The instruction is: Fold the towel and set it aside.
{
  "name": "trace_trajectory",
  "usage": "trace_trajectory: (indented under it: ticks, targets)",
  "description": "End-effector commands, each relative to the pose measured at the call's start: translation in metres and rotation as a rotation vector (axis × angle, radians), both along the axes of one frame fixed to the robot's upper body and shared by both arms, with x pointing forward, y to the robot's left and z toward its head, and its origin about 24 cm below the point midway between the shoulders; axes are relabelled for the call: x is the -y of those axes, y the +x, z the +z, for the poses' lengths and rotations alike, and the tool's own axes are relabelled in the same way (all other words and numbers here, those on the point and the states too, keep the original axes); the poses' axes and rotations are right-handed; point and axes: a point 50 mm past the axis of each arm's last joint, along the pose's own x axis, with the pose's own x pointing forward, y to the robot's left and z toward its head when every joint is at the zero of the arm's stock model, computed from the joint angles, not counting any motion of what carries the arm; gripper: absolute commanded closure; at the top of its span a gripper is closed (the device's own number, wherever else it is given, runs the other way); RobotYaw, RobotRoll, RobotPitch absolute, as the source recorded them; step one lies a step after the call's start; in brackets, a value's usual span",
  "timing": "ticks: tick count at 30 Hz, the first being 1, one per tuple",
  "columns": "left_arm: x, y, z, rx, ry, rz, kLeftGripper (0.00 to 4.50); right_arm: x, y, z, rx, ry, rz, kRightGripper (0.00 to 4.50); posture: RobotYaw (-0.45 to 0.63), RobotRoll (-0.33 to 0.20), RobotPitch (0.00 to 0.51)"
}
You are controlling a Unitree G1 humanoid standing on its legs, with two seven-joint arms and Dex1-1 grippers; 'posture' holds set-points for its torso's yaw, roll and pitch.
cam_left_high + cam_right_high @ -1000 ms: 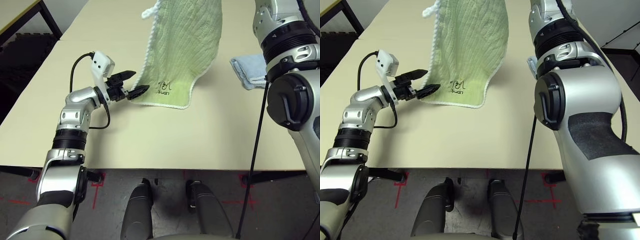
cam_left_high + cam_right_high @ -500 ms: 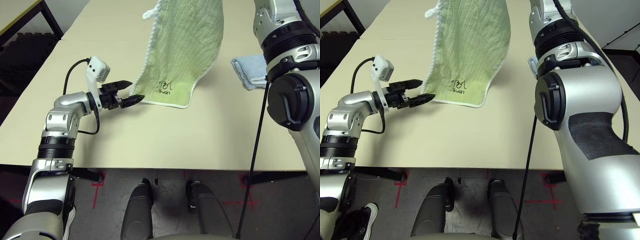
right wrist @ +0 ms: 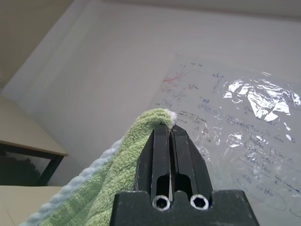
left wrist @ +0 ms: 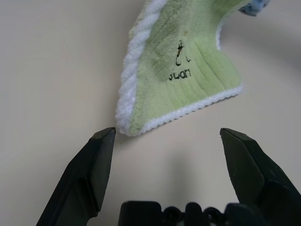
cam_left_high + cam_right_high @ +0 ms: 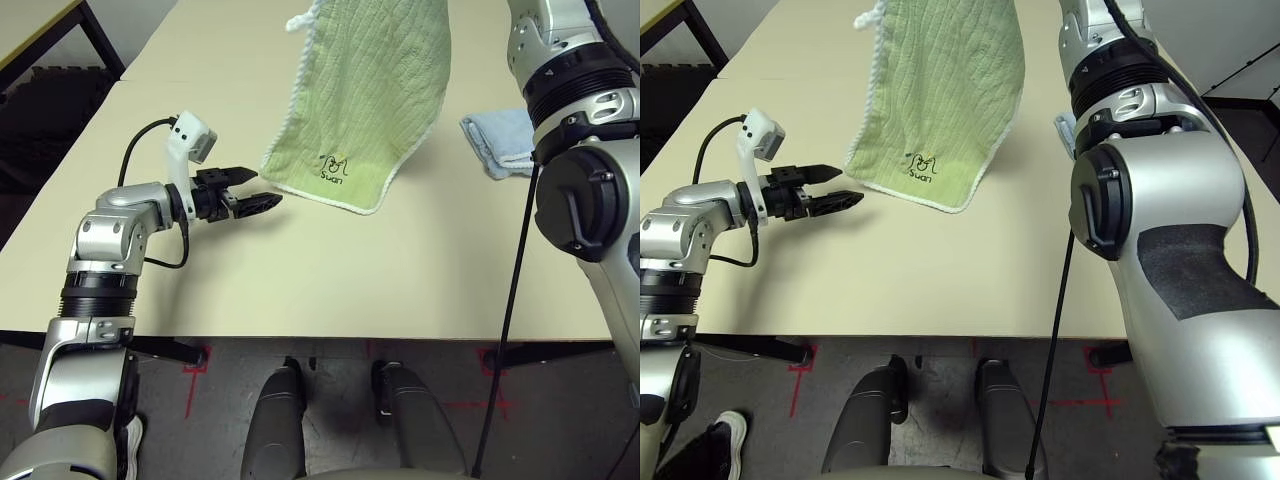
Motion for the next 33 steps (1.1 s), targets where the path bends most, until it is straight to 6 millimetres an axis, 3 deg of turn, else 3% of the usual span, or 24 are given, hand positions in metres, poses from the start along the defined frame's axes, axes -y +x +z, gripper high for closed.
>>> trace_trajectory:
  ticks: [1,12,15,24,29,33]
  targets:
    - [-0.004,0.010,-0.001,0.031,0.024,0.051,0.00,0.002,-0.008,0.015,0.053,-0.004,0.000,4.47,0.02,0.000,0.152]
    - [0.002,0.016,-0.003,0.006,-0.029,-0.020,0.00,0.001,-0.009,0.015,0.058,-0.005,0.004,4.47,0.02,0.000,0.148]
    - [0.004,0.016,-0.005,-0.004,-0.031,-0.032,0.96,0.001,-0.010,0.015,0.060,-0.005,0.005,4.50,0.01,0.000,0.150]
    - [0.005,0.015,-0.006,-0.024,-0.061,-0.057,4.48,0.002,-0.009,0.015,0.061,-0.004,0.003,4.50,0.01,0.000,0.149]
    - [0.001,0.013,-0.008,-0.057,-0.043,-0.063,4.48,0.005,-0.008,0.013,0.049,-0.008,-0.012,4.50,0.01,0.000,0.149]
    - [-0.015,0.008,-0.004,-0.071,0.023,-0.031,4.48,0.022,0.004,-0.002,-0.044,0.012,-0.052,4.50,0.02,0.000,0.154]
